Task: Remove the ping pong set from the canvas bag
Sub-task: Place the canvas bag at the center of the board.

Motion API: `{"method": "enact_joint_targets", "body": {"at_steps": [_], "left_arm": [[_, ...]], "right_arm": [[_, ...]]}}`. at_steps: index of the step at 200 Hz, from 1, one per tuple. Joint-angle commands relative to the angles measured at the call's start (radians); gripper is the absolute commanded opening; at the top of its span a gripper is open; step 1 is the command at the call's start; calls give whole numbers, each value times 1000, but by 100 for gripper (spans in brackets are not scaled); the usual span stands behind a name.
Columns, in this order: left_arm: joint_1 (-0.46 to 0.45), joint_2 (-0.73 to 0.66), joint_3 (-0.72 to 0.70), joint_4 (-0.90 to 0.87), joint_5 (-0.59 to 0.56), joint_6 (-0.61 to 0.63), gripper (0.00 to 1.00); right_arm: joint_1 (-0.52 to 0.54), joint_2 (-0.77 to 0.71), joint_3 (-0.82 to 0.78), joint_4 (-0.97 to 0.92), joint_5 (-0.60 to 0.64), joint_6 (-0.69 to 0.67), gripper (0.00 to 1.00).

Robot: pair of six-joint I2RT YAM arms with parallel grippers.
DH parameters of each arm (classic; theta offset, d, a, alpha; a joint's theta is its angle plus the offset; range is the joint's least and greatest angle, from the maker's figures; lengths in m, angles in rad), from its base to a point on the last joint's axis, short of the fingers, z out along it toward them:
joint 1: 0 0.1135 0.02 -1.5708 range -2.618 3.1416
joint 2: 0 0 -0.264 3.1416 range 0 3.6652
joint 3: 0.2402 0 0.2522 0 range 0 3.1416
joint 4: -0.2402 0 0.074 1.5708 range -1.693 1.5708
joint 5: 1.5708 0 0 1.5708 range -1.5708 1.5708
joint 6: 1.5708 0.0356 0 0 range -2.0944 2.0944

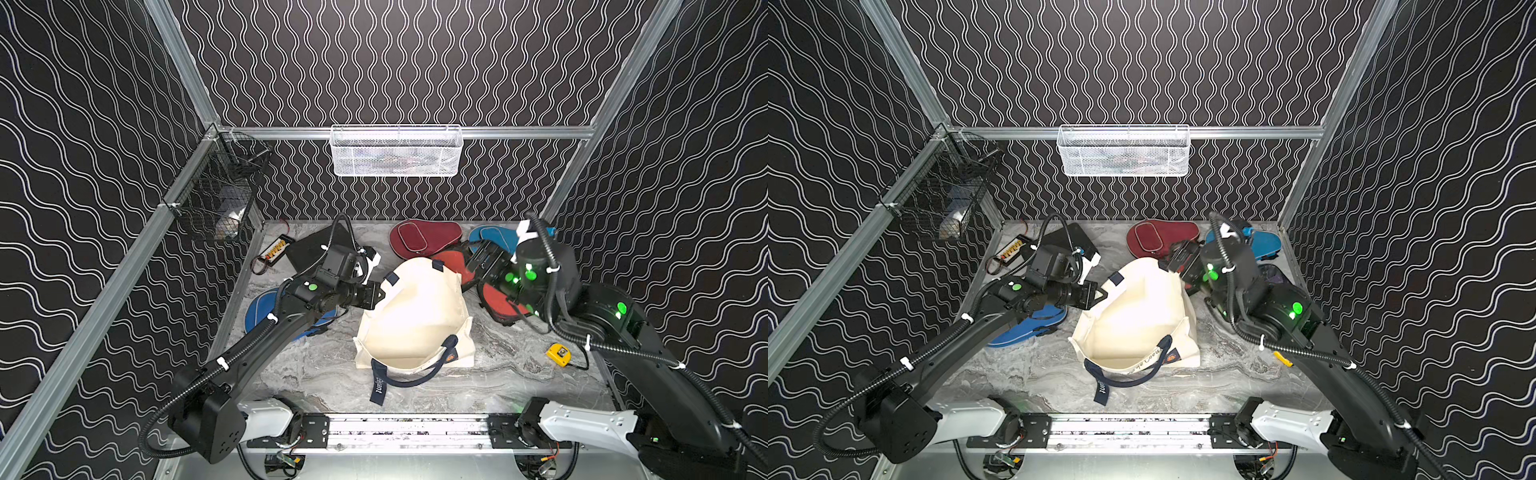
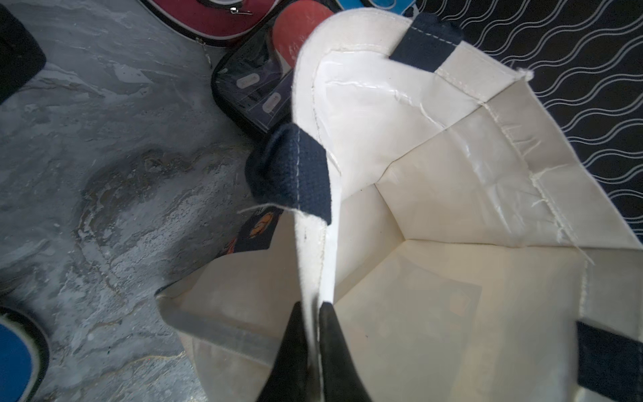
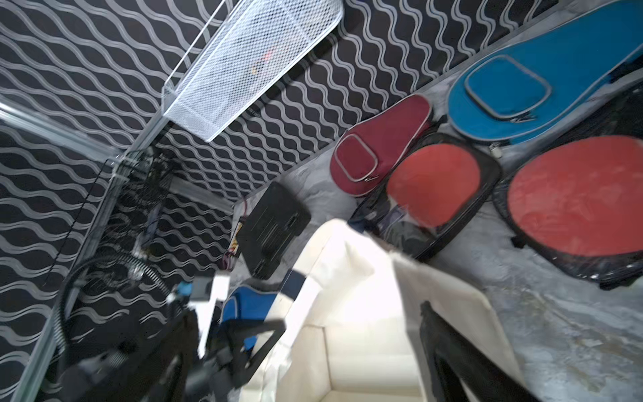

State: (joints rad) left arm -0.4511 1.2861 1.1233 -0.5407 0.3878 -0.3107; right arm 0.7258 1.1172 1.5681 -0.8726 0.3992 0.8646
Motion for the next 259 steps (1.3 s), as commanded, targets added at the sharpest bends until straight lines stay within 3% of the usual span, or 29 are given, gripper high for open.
{"method": "enact_joint_targets", "body": {"at_steps": [1,44,79,107,139,187,238,259], "left_arm": [[-23,-8,-5,53,66,42,0],[-162,71,41,55,63,64,0],[-193,103,52,71,55,44,0],[-199,102,83,1,-37,78,0],[-154,96,125,-84,-79,143,0],[-28,84,85,-56,-33,144,0],[-5,64,123,-59,-38,145,0],[-5,51,133,-38,-35,132,40]], "right_arm": [[-143,12,-21,39,-200,-120,99],[-462,18,-172,154,-499,-163,99],[-599,18,-273,240,-611,-187,99],[-681,40,-323,309,-691,-201,99],[-712,60,-374,397,-693,-204,99],[-723,67,-492,552,-585,-194,99],[-726,69,-513,598,-531,-227,99],[-726,65,-498,594,-501,-263,99]]}}
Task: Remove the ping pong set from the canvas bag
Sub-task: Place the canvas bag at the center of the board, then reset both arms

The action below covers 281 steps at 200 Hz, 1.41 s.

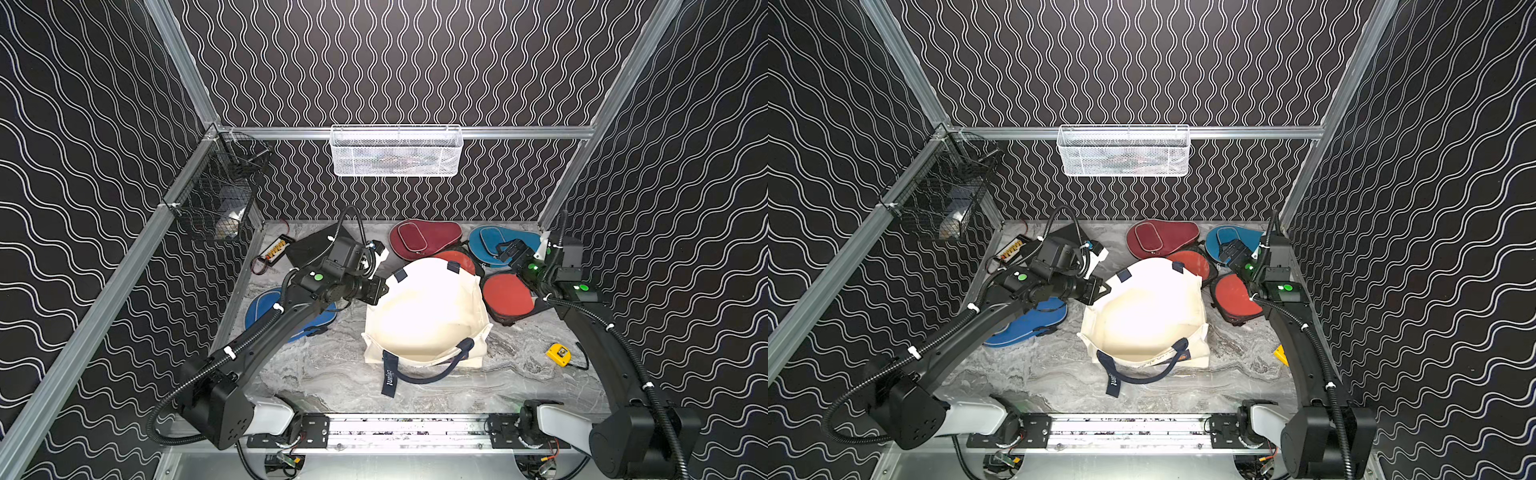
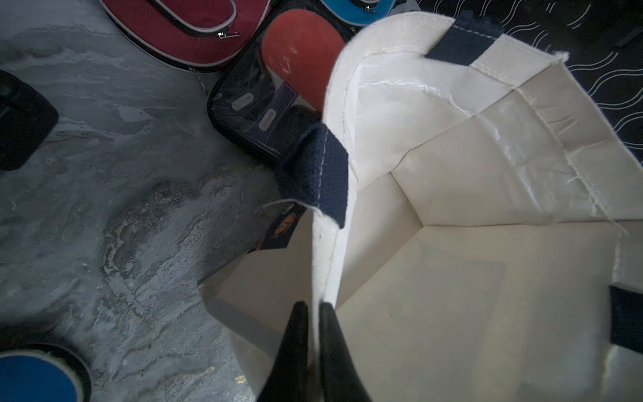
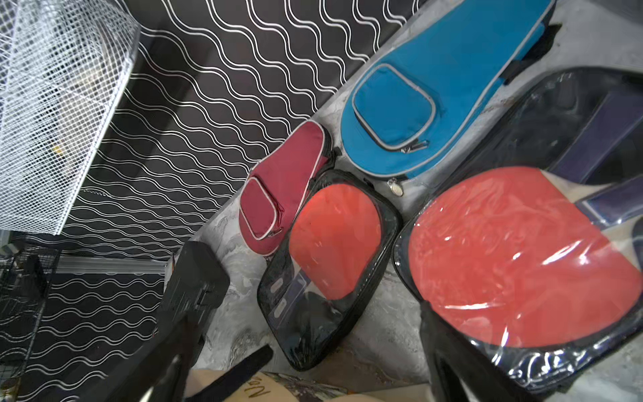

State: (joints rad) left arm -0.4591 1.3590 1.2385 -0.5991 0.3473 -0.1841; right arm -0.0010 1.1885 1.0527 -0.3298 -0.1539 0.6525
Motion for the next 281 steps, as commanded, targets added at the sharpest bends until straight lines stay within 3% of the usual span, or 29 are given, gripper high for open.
{"method": "enact_joint_targets", "body": {"at_steps": [1,14,26,76,139,176,243,281], "left_arm": [[3,-23,19,21,6,5,42],[3,-25,29,31,7,-1,64],[3,-26,41,37,3,-4,76],[16,-52,102,53,-115,0,99],[189,-80,67,163,-351,-57,99],[265,-15,-91,271,-464,-61,99],[315,90,-329,494,-548,11,99],[339,132,-466,686,-556,117,99]], "right_arm": [[1,-7,17,52,52,-53,99],[1,-10,17,66,62,-70,99],[-1,-10,18,71,62,-86,99],[-2,-11,12,102,51,-167,99],[-44,-26,-10,163,123,-303,99],[-60,24,-139,278,143,-376,99],[-69,162,-404,604,220,-463,99],[-111,262,-457,784,200,-453,99]]}}
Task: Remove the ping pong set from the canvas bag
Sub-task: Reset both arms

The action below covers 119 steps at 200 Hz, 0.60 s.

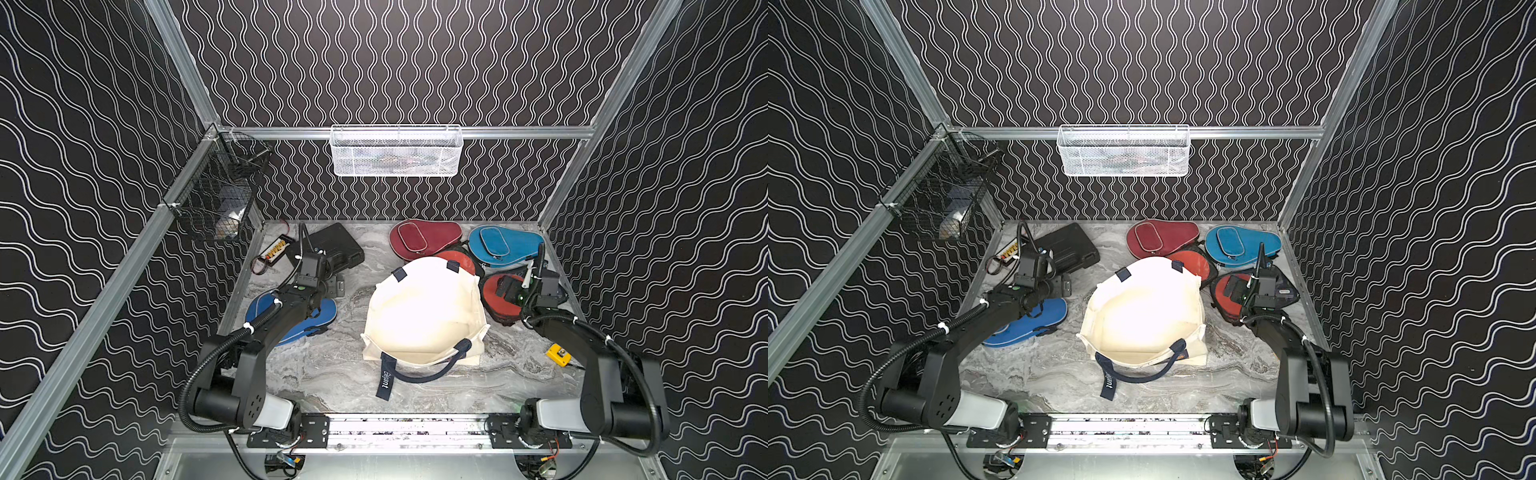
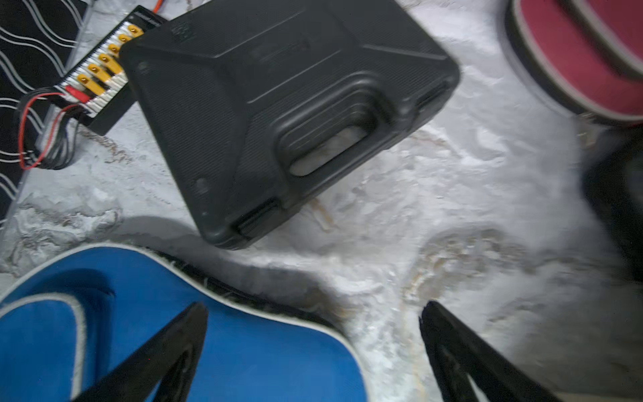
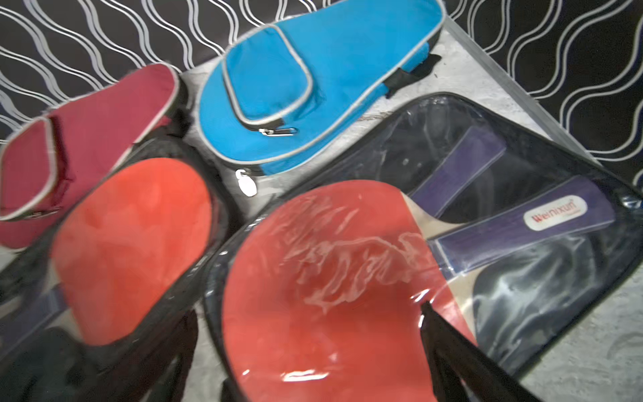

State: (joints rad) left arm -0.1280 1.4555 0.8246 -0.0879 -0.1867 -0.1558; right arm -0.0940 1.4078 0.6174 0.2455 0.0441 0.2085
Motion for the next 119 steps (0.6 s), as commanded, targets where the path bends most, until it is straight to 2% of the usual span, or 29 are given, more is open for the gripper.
{"method": "enact_joint_targets", "body": {"at_steps": [1,21,43,70,85,119], "left_arm": [[8,39,-54,178,-20,91,99],[23,69,-108,286,15,103,99],[36,72,-216,524,67,136,99],[53,83,-324,740,176,171,99],[73,81,-335,765,191,168,99],[128,83,-396,893,185,129,99]], "right_arm": [[-20,45,-24,213,1,-8,99],[-30,75,-73,296,-1,-4,99],[-31,107,-127,425,25,-4,99],[-32,147,-140,474,20,-20,99],[-31,170,-171,574,0,-36,99],[-22,173,-211,638,-56,-71,99]]}}
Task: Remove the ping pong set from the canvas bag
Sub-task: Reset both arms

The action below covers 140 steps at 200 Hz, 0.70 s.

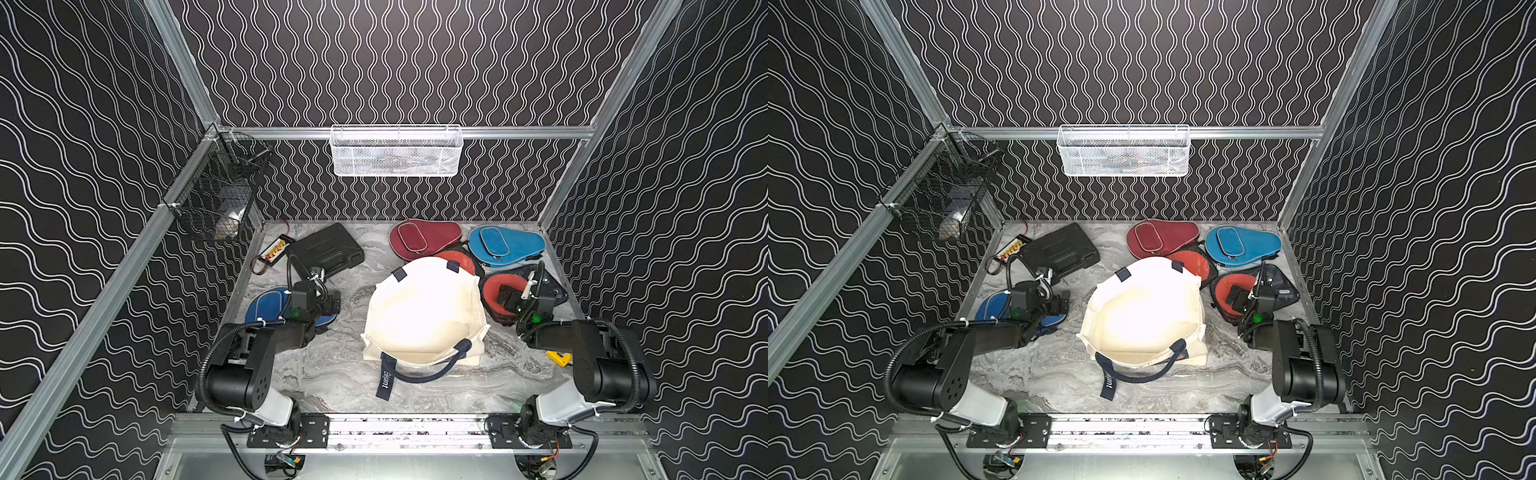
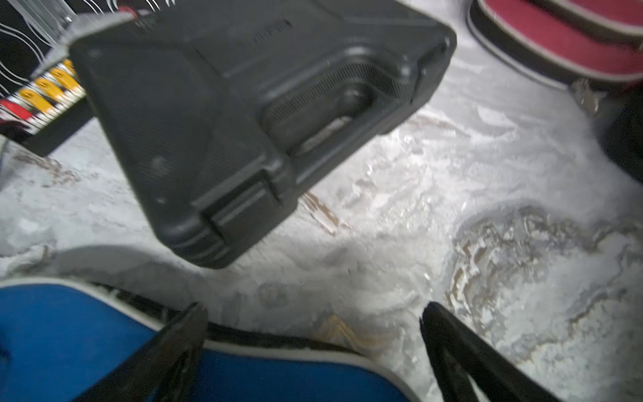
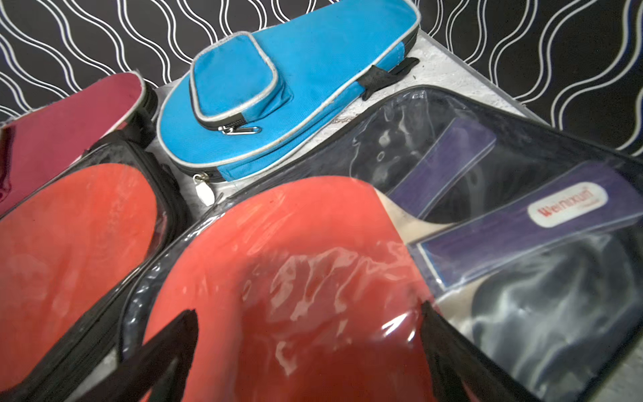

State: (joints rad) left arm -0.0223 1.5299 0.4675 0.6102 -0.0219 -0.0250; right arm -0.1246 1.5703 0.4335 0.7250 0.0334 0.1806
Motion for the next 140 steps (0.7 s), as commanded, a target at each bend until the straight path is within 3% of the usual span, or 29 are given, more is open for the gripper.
{"method": "enact_joint_targets", "body": {"at_steps": [1,25,36,50,64,140], "left_arm": [[22,11,-42,205,18,-2,99],[22,83,-127,426,17,8,99],[22,133,-157,553,-2,5,99],[18,110,-103,392,-44,-1,99],[-20,128,-82,389,-92,25,99],[-23,133,-82,396,-98,26,99]], "right_arm": [[9,13,-30,164,-46,-44,99],[17,109,-108,431,-63,-52,99],[18,81,-102,372,-62,-57,99],[18,72,-43,240,-77,-61,99],[45,89,-16,213,-62,-95,99],[48,91,-21,229,-60,-96,99]]}}
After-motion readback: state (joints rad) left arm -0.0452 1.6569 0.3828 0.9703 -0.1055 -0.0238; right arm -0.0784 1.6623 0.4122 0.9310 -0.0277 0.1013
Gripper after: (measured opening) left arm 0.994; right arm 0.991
